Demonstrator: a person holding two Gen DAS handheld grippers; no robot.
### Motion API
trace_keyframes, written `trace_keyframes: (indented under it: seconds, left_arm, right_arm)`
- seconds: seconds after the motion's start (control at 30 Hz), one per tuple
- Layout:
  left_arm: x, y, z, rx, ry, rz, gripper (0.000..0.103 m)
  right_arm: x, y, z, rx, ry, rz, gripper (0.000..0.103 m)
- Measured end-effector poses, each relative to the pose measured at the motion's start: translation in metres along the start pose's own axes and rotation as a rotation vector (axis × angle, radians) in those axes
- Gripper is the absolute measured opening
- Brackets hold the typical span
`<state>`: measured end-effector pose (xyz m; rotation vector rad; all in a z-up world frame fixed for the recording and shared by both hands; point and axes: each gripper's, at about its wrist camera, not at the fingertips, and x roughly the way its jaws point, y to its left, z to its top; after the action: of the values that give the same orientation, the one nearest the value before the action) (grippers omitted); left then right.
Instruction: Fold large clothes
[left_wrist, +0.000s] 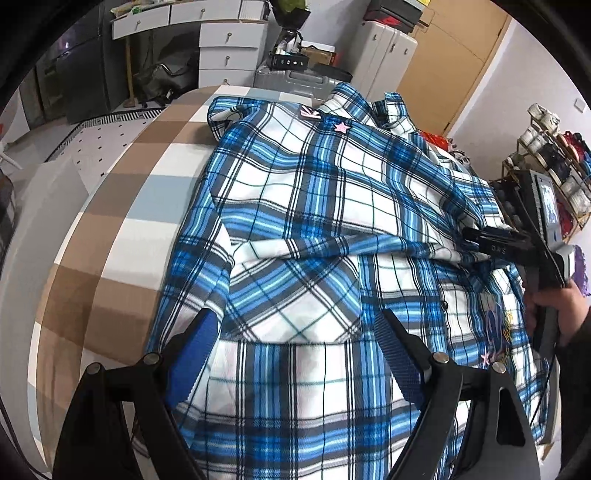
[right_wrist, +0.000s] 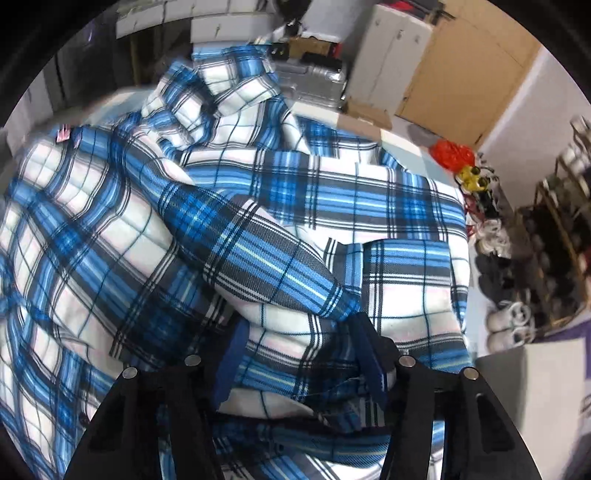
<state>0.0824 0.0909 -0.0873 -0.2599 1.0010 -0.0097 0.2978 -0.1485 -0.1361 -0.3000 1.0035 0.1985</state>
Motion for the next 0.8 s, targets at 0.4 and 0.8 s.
trace_keyframes:
  seconds: [0.4, 0.8]
  left_arm:
    - [0.012, -0.014, 0.008, 0.017, -0.008, 0.019, 0.084]
    - [0.016, -0.013, 0.006, 0.023, 0.031, 0.035, 0.084]
  right_arm:
    - [-0.021, -0.001, 0.017, -0.005, -0.035, 0.153, 0.061]
    - [-0.014, 0.006, -0.006, 0.013, 0.043, 0.139, 0.062]
